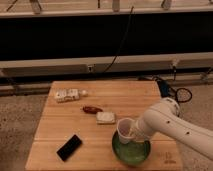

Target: Place the ceramic cup in the ceramic bowl

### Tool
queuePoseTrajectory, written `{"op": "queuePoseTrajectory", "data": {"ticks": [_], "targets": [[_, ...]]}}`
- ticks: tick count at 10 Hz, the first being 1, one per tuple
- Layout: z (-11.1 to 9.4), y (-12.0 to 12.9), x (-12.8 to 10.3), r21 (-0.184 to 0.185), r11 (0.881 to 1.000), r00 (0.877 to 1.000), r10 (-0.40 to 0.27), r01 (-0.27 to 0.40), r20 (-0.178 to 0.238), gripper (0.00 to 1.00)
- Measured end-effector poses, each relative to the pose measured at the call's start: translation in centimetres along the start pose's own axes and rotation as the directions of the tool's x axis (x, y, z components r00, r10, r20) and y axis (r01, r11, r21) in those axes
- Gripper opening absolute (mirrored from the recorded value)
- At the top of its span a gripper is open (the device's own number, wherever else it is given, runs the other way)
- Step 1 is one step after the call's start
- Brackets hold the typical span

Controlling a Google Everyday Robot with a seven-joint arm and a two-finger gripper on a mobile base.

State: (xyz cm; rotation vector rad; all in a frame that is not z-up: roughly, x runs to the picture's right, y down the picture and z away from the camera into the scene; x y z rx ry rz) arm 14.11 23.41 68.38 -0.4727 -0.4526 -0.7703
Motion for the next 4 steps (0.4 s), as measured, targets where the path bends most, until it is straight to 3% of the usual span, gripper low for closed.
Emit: {"op": "queuePoseTrajectory", "data": {"ticks": [2, 4], "targets": [[-0.01, 0.02, 0.01, 0.001, 1.0, 1.0, 0.001, -0.001, 0.0, 0.47], [0.01, 0.11, 0.02, 0.003, 1.0, 1.0, 0.002, -0.002, -0.001, 0.56]]}}
